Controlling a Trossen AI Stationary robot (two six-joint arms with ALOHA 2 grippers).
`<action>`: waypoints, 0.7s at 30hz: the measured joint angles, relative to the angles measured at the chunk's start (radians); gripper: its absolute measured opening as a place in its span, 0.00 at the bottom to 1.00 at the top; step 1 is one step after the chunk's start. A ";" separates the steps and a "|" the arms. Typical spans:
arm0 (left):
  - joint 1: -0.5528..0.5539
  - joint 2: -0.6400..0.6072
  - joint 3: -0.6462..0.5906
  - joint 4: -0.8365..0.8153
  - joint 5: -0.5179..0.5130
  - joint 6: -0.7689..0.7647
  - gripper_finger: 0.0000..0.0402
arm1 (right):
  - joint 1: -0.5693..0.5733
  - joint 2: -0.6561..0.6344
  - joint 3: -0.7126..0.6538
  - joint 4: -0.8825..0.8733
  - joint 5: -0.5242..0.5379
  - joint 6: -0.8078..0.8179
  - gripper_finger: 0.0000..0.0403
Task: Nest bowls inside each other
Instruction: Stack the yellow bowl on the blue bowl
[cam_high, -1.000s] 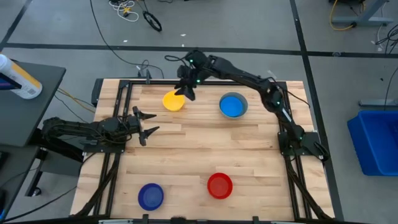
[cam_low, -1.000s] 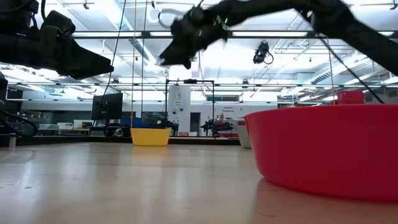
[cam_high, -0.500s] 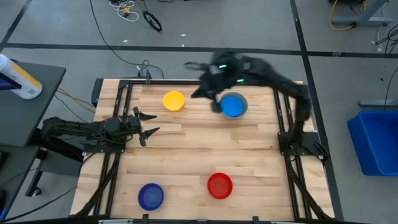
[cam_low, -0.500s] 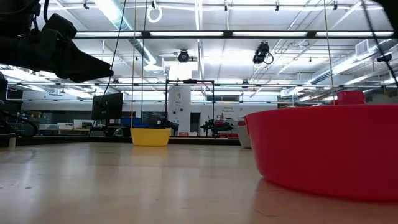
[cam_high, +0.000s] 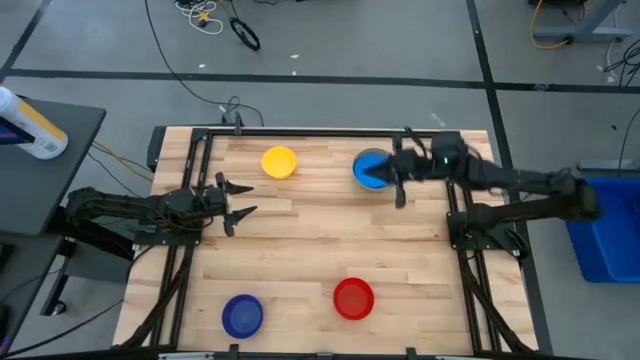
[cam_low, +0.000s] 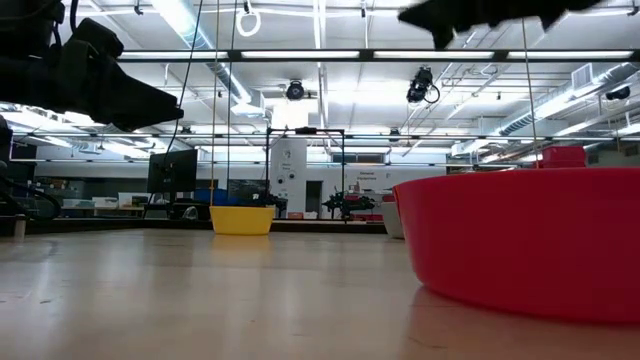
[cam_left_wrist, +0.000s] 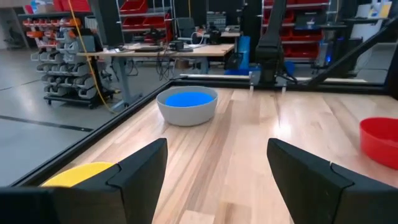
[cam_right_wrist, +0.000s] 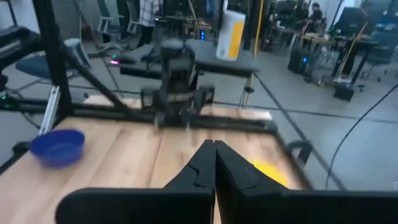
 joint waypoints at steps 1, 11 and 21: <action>0.000 0.000 0.000 0.000 0.000 -0.002 0.71 | 0.000 -0.028 -0.068 0.030 0.001 0.014 0.00; 0.000 0.014 0.000 -0.018 0.000 -0.048 0.71 | 0.002 -0.366 -0.588 0.276 0.149 0.107 0.00; 0.000 0.077 0.000 -0.009 -0.035 -0.099 0.71 | 0.001 -0.691 -0.710 0.060 0.157 0.075 0.00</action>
